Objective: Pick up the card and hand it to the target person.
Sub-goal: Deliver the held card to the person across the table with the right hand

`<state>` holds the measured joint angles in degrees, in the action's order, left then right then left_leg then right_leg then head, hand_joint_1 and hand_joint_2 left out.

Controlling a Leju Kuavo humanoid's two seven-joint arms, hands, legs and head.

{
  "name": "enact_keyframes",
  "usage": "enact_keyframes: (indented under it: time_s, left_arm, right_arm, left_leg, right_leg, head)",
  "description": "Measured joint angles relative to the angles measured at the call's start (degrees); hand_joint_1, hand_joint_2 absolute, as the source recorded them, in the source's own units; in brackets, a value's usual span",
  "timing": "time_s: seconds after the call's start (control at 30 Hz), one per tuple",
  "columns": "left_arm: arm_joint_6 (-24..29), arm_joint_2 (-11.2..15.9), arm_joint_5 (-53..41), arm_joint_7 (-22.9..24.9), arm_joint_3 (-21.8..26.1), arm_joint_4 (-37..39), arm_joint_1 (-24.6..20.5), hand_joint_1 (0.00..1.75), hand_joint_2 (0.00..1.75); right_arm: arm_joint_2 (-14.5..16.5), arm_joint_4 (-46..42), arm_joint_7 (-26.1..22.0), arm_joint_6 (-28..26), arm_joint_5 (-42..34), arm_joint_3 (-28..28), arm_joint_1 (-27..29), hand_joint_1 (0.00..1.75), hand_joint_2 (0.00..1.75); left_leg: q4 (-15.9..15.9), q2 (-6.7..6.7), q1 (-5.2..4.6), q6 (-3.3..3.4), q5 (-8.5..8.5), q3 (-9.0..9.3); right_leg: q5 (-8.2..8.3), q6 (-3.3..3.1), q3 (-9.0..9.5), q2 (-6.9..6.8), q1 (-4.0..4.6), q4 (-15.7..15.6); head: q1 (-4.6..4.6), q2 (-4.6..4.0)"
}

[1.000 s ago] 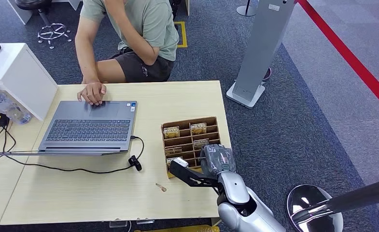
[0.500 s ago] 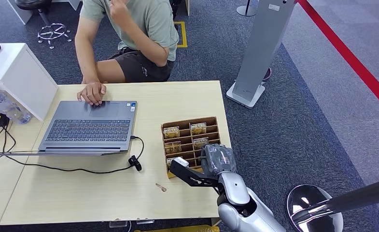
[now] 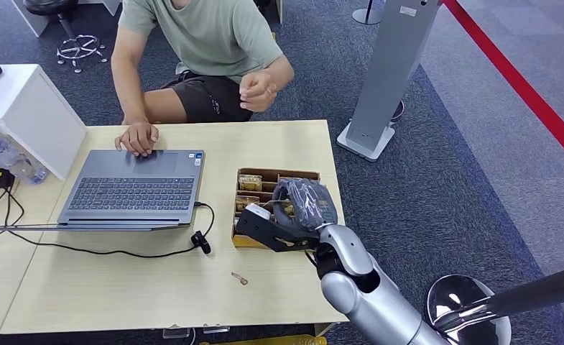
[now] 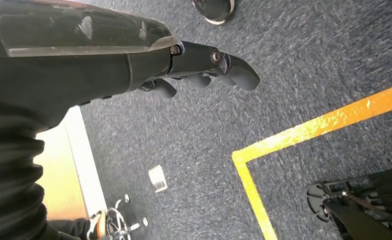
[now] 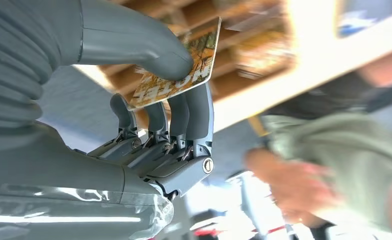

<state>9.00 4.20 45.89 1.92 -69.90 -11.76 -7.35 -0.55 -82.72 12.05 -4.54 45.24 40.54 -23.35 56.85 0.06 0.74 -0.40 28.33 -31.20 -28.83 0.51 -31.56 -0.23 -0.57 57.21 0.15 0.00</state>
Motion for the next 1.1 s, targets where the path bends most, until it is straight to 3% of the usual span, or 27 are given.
enact_keyframes:
  time_s: [0.2, 0.5, 0.73, 0.87, 1.1]
  left_arm:
    - [-0.52, 0.0, -1.21, 1.23, -0.05, 0.0, -1.49, 0.0, 1.75]
    - [-0.65, 0.0, -1.87, 1.91, -0.13, 0.0, -2.13, 0.0, 1.75]
    - [-0.45, 0.0, -1.83, 2.3, -0.13, 0.0, -2.09, 0.0, 1.75]
    - [-1.11, -0.02, -1.57, 2.63, -0.14, 0.0, -1.99, 0.0, 1.75]
    - [-1.86, -0.02, -1.19, 2.09, -0.22, 0.0, -1.84, 0.0, 1.75]
  right_arm:
    - [3.03, 9.21, -4.5, -2.14, -7.72, 0.11, -9.81, 1.31, 1.75]
    - [8.37, 26.0, -5.38, -4.88, -7.04, 0.69, -21.37, 1.31, 1.75]
    - [11.77, 36.14, -5.87, -6.99, -6.28, 1.74, -25.73, 1.31, 1.75]
    - [12.61, 39.35, -6.1, -7.79, -6.36, 2.06, -26.67, 0.0, 1.75]
    - [12.83, 42.75, -6.28, -8.55, -7.46, 2.73, -27.58, 0.0, 1.75]
  left_leg:
    - [0.0, -0.03, 0.0, -0.02, -0.06, -0.03]
    - [0.0, -0.04, 0.0, -0.03, -0.07, -0.08]
    - [0.0, -0.04, 0.0, -0.03, -0.07, -0.07]
    - [0.0, -0.04, 0.0, -0.03, -0.07, -0.07]
    - [0.01, -0.03, 0.0, -0.03, -0.06, -0.07]
  right_leg:
    - [0.03, -0.03, -0.01, -0.02, 0.0, 0.05]
    - [0.04, -0.06, -0.07, -0.03, 0.0, 0.08]
    - [0.04, -0.06, -0.08, -0.02, 0.0, 0.07]
    - [0.04, -0.06, -0.08, -0.02, 0.0, 0.07]
    - [0.04, -0.06, -0.1, -0.02, 0.0, 0.06]
  head:
    - [-0.01, 0.0]
    - [0.0, 0.0]
    - [-0.02, 0.0]
    - [-0.01, 0.0]
    - [-0.01, 0.0]
